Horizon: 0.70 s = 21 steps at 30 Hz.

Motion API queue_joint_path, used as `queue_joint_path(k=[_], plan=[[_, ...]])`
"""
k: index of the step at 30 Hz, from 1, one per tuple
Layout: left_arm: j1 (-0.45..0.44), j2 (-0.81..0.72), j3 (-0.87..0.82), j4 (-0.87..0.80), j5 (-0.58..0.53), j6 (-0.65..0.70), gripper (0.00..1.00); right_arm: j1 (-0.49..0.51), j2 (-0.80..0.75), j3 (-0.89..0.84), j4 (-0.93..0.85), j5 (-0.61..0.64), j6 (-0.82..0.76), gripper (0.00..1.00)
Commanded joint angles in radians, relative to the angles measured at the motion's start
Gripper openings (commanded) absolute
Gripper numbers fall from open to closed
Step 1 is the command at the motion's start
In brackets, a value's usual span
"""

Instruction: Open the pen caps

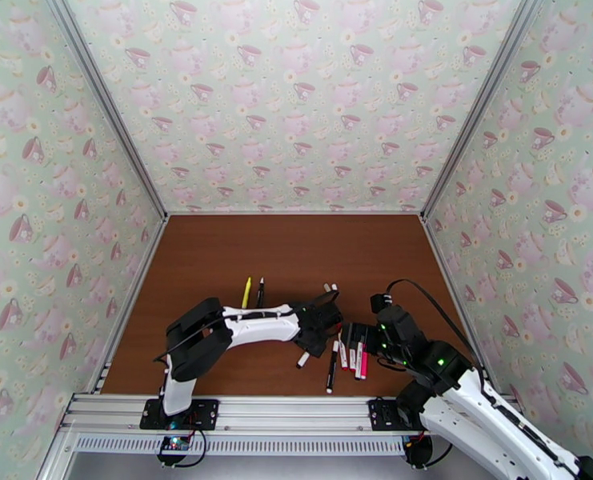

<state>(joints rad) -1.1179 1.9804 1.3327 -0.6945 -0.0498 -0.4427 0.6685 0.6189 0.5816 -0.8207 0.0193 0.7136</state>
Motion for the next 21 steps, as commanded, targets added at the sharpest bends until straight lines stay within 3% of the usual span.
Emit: queue_joint_path(k=[1,7,16,21], plan=[[0.012,0.019,0.011,-0.062,-0.059,0.004,0.18,0.005,0.007,-0.013,0.033,0.001,0.016,0.98],[0.077,-0.138,-0.105,0.111,0.08,0.02,0.19,0.006,0.05,-0.019,0.118,-0.06,0.05,0.96],[0.229,-0.419,-0.326,0.381,0.373,0.102,0.2,0.004,0.161,-0.003,0.388,-0.227,0.138,0.82],[0.246,-0.522,-0.421,0.443,0.392,0.166,0.21,0.002,0.3,0.099,0.437,-0.306,0.124,0.73]])
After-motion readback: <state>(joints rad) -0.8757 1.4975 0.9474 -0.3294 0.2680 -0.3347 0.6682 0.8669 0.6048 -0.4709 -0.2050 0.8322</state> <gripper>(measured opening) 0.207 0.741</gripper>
